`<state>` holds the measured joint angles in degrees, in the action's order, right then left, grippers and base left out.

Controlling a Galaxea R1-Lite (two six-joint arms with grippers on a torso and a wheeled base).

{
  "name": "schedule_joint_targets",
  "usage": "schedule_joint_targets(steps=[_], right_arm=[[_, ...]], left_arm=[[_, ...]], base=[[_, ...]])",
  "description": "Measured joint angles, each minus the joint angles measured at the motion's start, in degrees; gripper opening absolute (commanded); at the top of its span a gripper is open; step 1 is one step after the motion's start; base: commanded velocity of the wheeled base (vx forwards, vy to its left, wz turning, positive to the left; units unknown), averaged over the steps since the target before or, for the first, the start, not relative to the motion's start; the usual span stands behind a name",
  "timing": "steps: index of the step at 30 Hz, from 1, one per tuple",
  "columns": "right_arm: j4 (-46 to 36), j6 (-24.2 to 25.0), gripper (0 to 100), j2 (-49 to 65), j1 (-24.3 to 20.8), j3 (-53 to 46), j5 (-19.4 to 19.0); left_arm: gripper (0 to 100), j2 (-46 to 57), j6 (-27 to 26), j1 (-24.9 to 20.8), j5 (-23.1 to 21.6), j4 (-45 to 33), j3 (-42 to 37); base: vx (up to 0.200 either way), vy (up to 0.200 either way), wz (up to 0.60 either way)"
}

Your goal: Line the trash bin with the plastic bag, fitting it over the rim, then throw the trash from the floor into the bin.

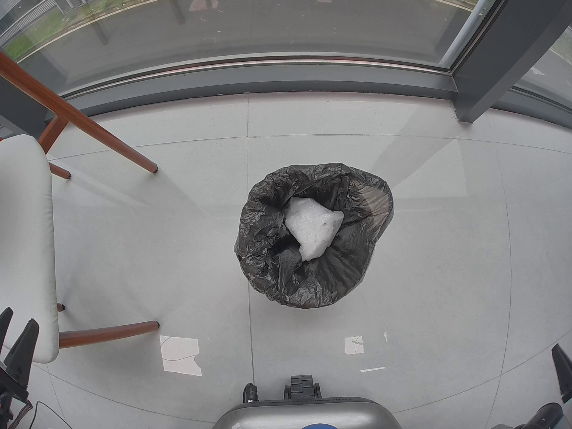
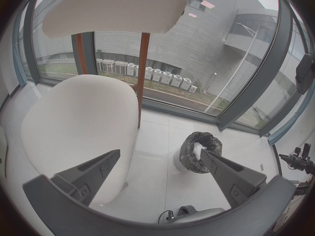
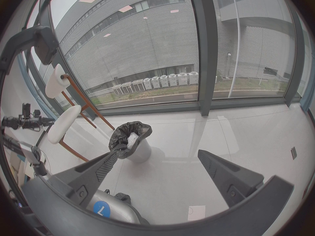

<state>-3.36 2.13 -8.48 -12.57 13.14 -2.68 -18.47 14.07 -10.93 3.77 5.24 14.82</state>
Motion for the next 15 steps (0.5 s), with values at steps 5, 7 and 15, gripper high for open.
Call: schedule_joint_targets(steps=[5,7,15], right_arm=[[-1.5,1.4,100,-8.0,-0.2,7.1,-0.2],[-1.9,2.0,100,-12.5,-0.3,10.0,-0.5],[-2.9,3.9,100,-33.8,-1.7,21.1,-1.7]], left_arm=[[100,3.2,0.0,1.0,-1.0,-0.9,0.2],[100,3.9,0.0,1.3,-1.2,-1.2,0.3],[100,5.8,0.1,3.1,-1.8,-2.6,0.3]], base=[[0.0,0.0,0.0],[0.0,0.0,0.0],[0.0,0.0,0.0]])
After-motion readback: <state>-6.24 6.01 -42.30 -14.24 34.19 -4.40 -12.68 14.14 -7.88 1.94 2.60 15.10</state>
